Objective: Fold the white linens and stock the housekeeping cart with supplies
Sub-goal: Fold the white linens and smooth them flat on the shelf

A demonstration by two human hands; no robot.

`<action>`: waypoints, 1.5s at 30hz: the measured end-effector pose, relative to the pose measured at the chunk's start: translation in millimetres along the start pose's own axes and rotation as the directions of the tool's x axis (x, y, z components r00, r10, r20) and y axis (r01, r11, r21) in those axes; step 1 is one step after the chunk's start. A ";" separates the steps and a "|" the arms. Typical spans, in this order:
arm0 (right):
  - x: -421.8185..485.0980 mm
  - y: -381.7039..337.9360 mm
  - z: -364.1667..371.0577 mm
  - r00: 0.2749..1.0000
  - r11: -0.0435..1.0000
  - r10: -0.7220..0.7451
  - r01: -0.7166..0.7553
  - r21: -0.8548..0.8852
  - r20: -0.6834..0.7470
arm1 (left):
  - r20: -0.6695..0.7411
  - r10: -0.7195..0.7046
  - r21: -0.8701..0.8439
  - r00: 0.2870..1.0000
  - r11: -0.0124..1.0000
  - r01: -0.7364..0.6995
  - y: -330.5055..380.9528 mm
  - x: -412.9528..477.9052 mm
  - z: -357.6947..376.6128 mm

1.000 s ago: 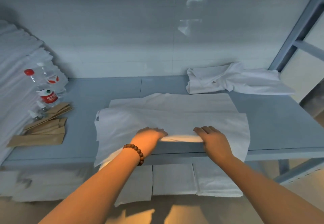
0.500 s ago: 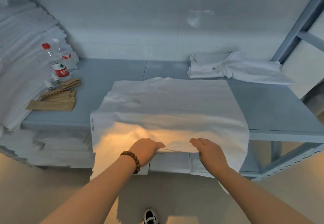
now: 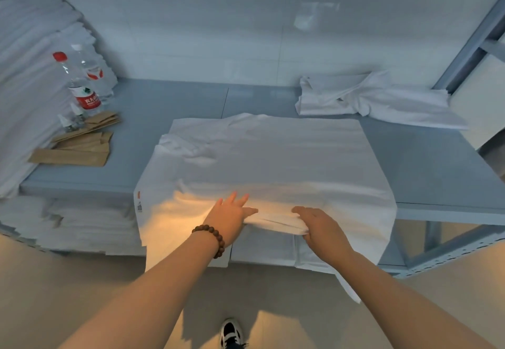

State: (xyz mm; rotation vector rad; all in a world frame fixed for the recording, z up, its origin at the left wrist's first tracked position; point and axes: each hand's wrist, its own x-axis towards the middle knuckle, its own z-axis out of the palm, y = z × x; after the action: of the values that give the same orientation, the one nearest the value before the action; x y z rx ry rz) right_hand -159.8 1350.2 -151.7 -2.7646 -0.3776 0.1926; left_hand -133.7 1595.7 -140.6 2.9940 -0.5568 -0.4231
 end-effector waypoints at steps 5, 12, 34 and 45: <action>44.3 1.9 -1.2 0.989 0.964 -0.081 0.047 0.263 0.123 | 0.098 -0.008 0.105 0.995 0.994 -0.002 -16.2 44.5 10.5; 149.1 7.8 17.6 0.943 0.983 0.141 -0.099 -0.152 0.302 | 0.275 0.107 0.109 0.956 0.984 -0.141 -33.3 70.0 35.3; 208.5 -16.0 48.9 0.987 0.978 -0.008 0.042 -0.203 0.162 | -0.020 -0.256 -0.063 0.967 0.965 0.254 -72.1 151.4 40.4; 253.0 -34.1 74.6 0.997 0.958 -0.058 0.072 -0.279 0.057 | -0.174 -0.299 -0.118 0.938 0.952 0.282 -120.5 153.6 46.5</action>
State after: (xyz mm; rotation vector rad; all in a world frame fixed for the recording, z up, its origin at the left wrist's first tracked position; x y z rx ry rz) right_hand 60.6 1476.1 -231.0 -3.0245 -0.5458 0.2036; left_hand 32.3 1651.8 -238.3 2.9874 -0.0748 -0.1673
